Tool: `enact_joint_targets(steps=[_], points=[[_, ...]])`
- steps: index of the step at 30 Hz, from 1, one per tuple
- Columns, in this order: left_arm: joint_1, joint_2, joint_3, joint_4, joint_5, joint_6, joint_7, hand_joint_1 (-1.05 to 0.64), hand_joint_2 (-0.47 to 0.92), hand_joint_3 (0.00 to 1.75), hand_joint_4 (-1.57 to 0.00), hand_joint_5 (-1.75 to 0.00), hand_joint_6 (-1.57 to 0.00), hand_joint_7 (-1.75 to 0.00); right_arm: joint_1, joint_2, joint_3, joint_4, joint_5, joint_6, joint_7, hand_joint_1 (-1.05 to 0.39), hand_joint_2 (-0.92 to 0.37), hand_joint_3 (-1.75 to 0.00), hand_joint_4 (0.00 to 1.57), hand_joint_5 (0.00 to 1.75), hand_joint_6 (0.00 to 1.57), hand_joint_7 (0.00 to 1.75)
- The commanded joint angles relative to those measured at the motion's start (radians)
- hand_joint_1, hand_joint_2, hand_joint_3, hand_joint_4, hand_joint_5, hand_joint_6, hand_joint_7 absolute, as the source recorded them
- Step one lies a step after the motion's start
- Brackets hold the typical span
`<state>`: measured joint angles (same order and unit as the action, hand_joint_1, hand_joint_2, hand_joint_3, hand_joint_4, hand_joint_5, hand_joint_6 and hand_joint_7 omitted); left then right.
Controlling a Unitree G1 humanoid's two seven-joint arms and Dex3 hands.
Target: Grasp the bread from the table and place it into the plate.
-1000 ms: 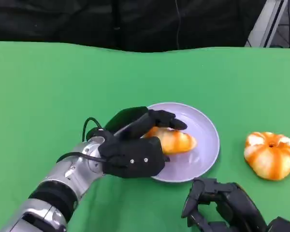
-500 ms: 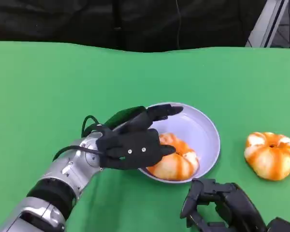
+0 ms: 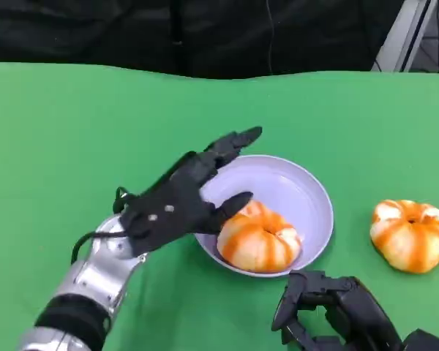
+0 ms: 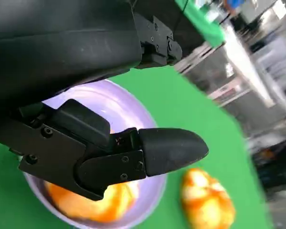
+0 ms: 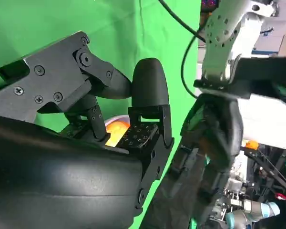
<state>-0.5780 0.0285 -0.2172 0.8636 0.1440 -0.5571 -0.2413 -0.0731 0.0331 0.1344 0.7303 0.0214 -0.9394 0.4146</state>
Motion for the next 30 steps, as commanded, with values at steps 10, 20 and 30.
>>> enact_joint_targets(steps=[10,20,30], points=[[0.179,-0.039,0.143,-0.171,-0.251,-0.06,-0.116,-0.82,0.92,0.62,-0.38,-0.06,-0.31,-0.03,-0.003,-0.015,-0.011,-0.003,0.023,-0.006,0.007,-0.13,-0.58,-1.03,0.84,1.55,0.88,1.19],[0.365,-0.044,0.191,-0.434,-0.416,0.041,-0.203,-0.82,0.92,0.57,-0.43,-0.05,-0.34,-0.03,-0.001,-0.018,-0.011,0.0,0.043,0.002,0.028,-0.14,-0.58,-1.02,0.83,1.54,0.88,1.2],[0.585,-0.087,0.226,-0.645,-0.567,0.135,-0.223,-0.78,0.92,0.54,-0.53,-0.05,-0.41,-0.03,0.002,-0.02,-0.012,0.003,0.041,-0.006,0.03,-0.13,-0.58,-1.03,0.82,1.57,0.86,1.24]])
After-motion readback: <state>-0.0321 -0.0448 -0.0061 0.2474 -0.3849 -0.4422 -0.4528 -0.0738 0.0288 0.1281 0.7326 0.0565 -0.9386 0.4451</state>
